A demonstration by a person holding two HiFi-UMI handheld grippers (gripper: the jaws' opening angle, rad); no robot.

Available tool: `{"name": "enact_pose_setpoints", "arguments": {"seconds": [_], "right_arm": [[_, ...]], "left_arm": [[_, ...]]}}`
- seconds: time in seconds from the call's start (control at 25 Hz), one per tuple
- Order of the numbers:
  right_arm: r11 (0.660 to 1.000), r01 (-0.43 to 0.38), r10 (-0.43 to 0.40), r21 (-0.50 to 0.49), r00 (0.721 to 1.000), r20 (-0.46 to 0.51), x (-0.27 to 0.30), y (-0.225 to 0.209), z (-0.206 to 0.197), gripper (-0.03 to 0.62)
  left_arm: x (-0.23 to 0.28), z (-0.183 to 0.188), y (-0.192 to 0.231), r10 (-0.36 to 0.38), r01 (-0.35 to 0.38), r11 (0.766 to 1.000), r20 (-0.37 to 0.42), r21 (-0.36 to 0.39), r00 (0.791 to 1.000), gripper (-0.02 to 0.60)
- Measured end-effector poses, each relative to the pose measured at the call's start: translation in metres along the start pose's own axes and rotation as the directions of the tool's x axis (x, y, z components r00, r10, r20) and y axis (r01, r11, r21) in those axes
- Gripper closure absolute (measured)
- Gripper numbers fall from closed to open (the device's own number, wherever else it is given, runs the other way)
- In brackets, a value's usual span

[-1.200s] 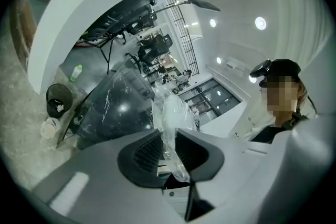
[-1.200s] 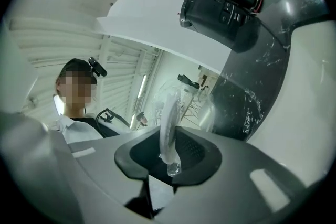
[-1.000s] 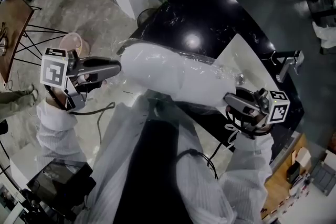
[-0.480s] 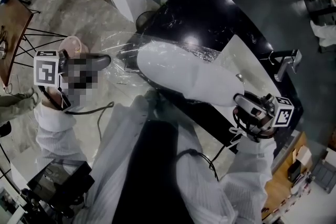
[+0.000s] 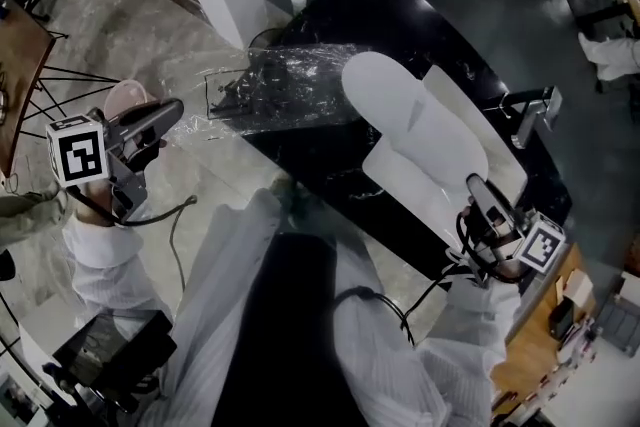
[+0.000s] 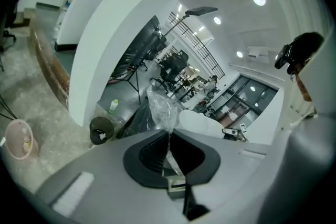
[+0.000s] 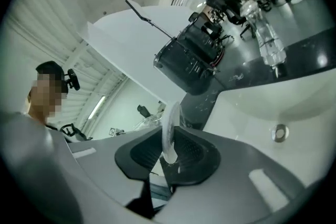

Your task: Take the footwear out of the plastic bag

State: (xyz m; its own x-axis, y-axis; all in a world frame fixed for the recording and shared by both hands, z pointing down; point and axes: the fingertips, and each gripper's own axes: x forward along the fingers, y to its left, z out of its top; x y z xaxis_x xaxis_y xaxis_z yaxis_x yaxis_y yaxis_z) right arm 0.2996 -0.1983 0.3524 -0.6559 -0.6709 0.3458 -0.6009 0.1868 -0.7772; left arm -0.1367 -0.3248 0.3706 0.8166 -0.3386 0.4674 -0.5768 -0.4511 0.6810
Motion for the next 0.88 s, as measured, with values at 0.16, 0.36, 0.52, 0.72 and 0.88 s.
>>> {"name": "enact_pose_setpoints", "arguments": {"seconds": [0.16, 0.36, 0.52, 0.72, 0.88], "right_arm": [[0.978, 0.165, -0.146, -0.129, 0.979, 0.142, -0.002, 0.018, 0.015, 0.522], [0.9, 0.362, -0.276, -0.243, 0.905, 0.325, 0.016, 0.046, 0.03, 0.522], [0.852, 0.463, -0.327, -0.246, 0.836, 0.441, 0.026, 0.057, 0.032, 0.522], [0.831, 0.486, -0.309, -0.272, 0.809, 0.501, 0.05, 0.072, 0.033, 0.525], [0.794, 0.515, -0.311, -0.324, 0.801, 0.511, 0.056, 0.081, 0.033, 0.528]], "left_arm": [[0.007, 0.016, -0.009, 0.115, -0.124, 0.99, 0.123, 0.073, 0.986, 0.574], [0.02, 0.031, -0.032, 0.207, -0.239, 0.968, 0.3, 0.074, 0.931, 0.574], [0.029, 0.029, -0.056, 0.264, -0.322, 0.943, 0.397, 0.087, 0.879, 0.574], [0.034, 0.029, -0.07, 0.304, -0.4, 0.908, 0.459, 0.126, 0.835, 0.575], [0.04, 0.027, -0.08, 0.297, -0.407, 0.899, 0.459, 0.161, 0.837, 0.575]]}}
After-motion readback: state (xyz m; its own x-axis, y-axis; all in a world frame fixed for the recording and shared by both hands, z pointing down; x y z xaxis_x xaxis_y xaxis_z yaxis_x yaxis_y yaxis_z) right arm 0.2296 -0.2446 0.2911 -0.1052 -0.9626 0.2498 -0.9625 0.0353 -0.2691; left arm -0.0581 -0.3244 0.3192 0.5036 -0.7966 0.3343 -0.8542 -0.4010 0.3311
